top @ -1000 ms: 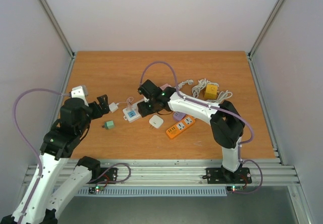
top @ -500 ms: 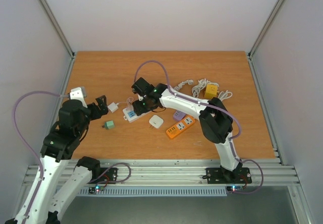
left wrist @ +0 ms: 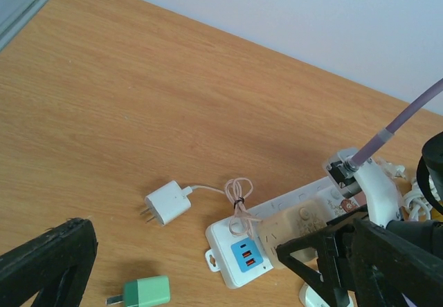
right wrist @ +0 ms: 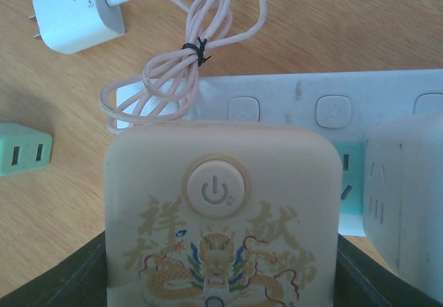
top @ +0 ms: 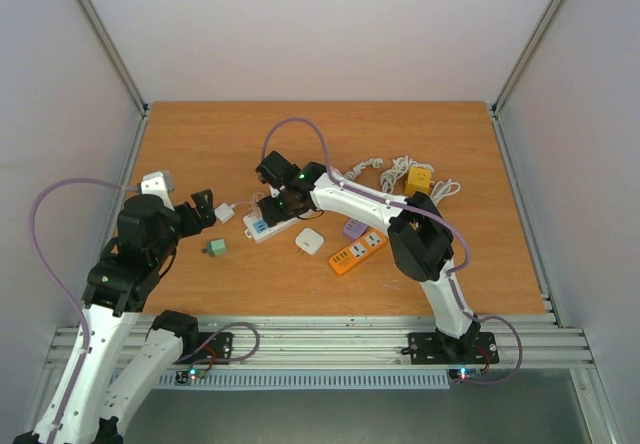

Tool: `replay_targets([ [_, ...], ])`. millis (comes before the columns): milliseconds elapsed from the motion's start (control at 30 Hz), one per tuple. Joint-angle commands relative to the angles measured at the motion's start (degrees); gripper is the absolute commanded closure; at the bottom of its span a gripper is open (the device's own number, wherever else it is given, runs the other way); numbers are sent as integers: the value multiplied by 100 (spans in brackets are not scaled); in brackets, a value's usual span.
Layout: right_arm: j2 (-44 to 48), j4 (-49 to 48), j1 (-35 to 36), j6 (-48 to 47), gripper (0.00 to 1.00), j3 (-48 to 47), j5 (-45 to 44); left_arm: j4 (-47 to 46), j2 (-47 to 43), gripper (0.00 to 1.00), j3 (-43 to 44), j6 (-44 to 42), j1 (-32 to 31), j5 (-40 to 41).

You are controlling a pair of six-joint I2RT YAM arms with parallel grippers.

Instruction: Insert the plug

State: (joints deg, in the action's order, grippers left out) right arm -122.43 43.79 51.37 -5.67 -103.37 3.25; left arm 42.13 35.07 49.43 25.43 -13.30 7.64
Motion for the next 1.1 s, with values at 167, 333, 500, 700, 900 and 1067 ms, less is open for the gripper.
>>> replay_targets([
  [167,152,185,-13,-97,65,-201,-83,-330,7,1,-38,-38,56,-98],
  [333,377,-99,-13,-119,65,-79,2,-322,31,1,-39,-38,77,-96],
  [500,301,-83,-18,-143,65,2,-175,-300,28,1,-39,-47,81,-61],
  [700,202,-85,-30,-188,65,116,-234,-295,68,1,-47,-47,97,-78],
  [900,-10,16,-55,-199,65,87,-132,-296,94,1,-47,-47,108,-87],
  [1067,-172,147,-66,-256,65,78,-195,-298,112,1,-47,-47,122,-87],
])
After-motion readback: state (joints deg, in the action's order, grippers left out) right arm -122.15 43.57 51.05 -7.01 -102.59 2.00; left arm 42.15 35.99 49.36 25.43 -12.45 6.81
